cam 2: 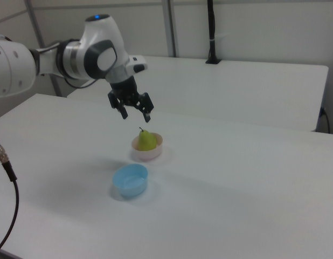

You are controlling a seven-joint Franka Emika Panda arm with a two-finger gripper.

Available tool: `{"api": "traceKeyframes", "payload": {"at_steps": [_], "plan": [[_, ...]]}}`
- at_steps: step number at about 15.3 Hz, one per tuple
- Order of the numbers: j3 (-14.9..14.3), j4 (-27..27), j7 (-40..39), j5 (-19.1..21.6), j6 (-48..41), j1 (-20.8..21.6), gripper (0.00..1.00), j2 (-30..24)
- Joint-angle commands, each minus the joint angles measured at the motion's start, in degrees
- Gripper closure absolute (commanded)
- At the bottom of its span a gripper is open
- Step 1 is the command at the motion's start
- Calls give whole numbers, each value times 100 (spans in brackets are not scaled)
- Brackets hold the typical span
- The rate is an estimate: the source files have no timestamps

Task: Pick up a pear from the bowl
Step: 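Lower the gripper around the pear and close on it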

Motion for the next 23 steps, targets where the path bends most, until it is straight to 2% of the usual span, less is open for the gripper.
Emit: {"api": "traceKeyframes", "payload": {"at_steps": [1,6,10,12,22,23], "plan": [[-17,-18,-162,-12,396,97,0,281],[-16,-18,-162,-12,694,89,0,606],[-8,-18,-144,14,1116,97,7,878],[-8,-18,-144,-3,1318,150,17,1010],[-8,-27,-162,-21,1582,159,25,1204],[-8,-27,-162,-21,1661,159,29,1230]]}}
